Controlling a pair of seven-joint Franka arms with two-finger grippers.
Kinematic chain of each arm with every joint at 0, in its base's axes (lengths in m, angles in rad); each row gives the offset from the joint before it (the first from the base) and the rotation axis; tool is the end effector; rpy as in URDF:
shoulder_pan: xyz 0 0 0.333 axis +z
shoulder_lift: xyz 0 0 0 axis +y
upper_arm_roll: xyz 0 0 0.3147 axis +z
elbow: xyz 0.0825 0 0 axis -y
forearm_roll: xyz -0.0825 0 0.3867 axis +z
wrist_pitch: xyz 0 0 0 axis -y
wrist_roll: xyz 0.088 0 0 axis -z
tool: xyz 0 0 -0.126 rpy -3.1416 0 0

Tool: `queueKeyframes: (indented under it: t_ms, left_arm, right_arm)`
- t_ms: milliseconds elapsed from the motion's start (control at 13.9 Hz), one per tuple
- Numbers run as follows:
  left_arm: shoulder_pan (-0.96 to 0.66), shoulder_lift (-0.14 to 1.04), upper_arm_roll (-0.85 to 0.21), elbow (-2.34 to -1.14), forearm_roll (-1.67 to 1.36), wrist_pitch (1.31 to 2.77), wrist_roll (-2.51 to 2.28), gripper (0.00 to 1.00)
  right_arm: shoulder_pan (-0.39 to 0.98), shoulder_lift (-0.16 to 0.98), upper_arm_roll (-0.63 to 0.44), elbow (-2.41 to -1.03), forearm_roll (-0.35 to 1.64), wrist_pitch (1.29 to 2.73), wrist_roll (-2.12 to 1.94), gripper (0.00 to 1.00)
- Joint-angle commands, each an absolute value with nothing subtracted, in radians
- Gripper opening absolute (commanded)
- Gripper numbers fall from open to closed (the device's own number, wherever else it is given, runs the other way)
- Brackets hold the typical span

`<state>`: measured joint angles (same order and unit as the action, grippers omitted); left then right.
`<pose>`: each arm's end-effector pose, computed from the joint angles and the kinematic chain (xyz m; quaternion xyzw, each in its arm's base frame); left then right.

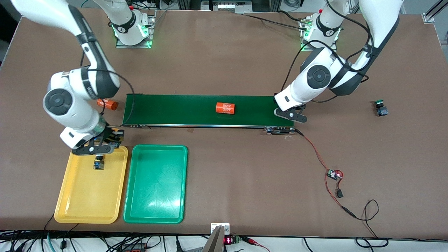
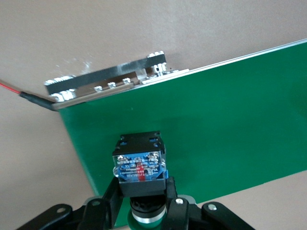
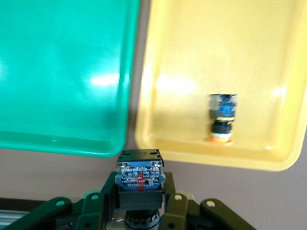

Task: Sort buttons by color to trays
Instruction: 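Drop the button into the yellow tray while the left gripper places another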

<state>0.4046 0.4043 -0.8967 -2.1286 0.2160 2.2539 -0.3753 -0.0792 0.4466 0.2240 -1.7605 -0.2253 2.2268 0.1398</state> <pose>0.4937 -0.2565 0.2547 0.9882 -0.1205 -0.0812 0.0479 0.6577 0.0744 0.3001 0.9972 0.0583 0.0232 0.0396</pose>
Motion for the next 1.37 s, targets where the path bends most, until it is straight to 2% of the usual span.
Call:
queueKeyframes:
  t_ms: [0,144,360,648,792,864,936,1008,1081,1225,1297]
  left_arm:
    - [0.356,0.423,-0.833,-2.131,0.195,2.29,-0.383,0.0]
    - [0.351,0.455,-0.816,-2.131,0.198,2.301,-0.382,0.09]
    - [0.351,0.469,-0.792,-2.126,0.202,2.325,-0.371,1.0]
    - [0.368,0.323,-0.788,-2.056,0.169,2.251,-0.376,1.0]
    - [0.463,0.259,-0.788,-2.046,0.155,2.168,-0.374,1.0]
    - [0.526,0.255,-0.79,-2.054,0.155,2.12,-0.367,1.0]
    - [0.563,0.255,-0.79,-2.054,0.155,2.061,-0.362,1.0]
    - [0.604,0.258,-0.787,-2.052,0.156,2.019,-0.359,1.0]
    - [0.668,0.265,-0.785,-2.056,0.169,2.017,-0.364,1.0]
    - [0.797,0.343,-0.775,-2.053,0.185,2.025,-0.36,1.0]
    - [0.857,0.391,-0.77,-2.045,0.228,2.026,-0.359,1.0]
  right_arm:
    - [-0.086,0.529,0.201,-1.681,-0.216,2.221,0.098,0.14]
    - [-0.089,0.577,0.195,-1.664,-0.218,2.287,0.098,0.15]
    - [-0.095,0.653,0.193,-1.658,-0.221,2.387,0.1,0.15]
    - [-0.101,0.69,0.163,-1.654,-0.235,2.436,0.1,0.16]
    - [-0.104,0.703,0.157,-1.652,-0.235,2.451,0.1,0.17]
    - [-0.106,0.709,0.152,-1.654,-0.236,2.466,0.1,0.26]
    - [-0.107,0.712,0.152,-1.654,-0.235,2.468,0.1,0.51]
    - [-0.106,0.712,0.152,-1.654,-0.233,2.47,0.101,0.72]
    - [-0.103,0.71,0.152,-1.654,-0.233,2.47,0.101,0.85]
    - [-0.103,0.7,0.152,-1.654,-0.23,2.468,0.101,1.0]
    - [-0.101,0.681,0.152,-1.658,-0.23,2.464,0.1,1.0]
